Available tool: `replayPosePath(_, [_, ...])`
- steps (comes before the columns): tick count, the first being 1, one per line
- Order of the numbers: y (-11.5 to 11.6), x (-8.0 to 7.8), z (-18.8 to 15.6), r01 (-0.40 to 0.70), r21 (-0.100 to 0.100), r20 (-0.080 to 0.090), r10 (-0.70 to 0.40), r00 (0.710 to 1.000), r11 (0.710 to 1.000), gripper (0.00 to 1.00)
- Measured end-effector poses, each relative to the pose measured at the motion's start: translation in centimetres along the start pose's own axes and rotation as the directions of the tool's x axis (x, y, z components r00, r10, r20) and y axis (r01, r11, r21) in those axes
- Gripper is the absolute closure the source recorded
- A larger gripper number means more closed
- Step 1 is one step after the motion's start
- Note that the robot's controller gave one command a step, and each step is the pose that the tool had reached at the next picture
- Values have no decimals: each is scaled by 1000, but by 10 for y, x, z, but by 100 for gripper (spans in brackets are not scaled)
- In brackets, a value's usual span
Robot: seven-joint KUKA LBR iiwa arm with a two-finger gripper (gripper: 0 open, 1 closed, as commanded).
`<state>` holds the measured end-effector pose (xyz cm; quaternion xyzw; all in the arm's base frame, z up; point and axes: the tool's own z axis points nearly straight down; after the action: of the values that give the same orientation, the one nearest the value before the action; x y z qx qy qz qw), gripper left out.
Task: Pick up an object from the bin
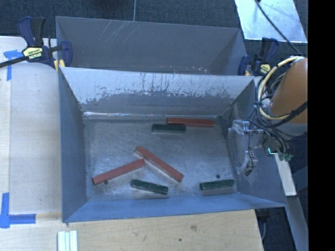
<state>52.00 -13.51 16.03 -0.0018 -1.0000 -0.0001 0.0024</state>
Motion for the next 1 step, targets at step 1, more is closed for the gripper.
replayPosePath(1, [5, 27, 94, 111, -1, -1, -111, 994, 994, 0])
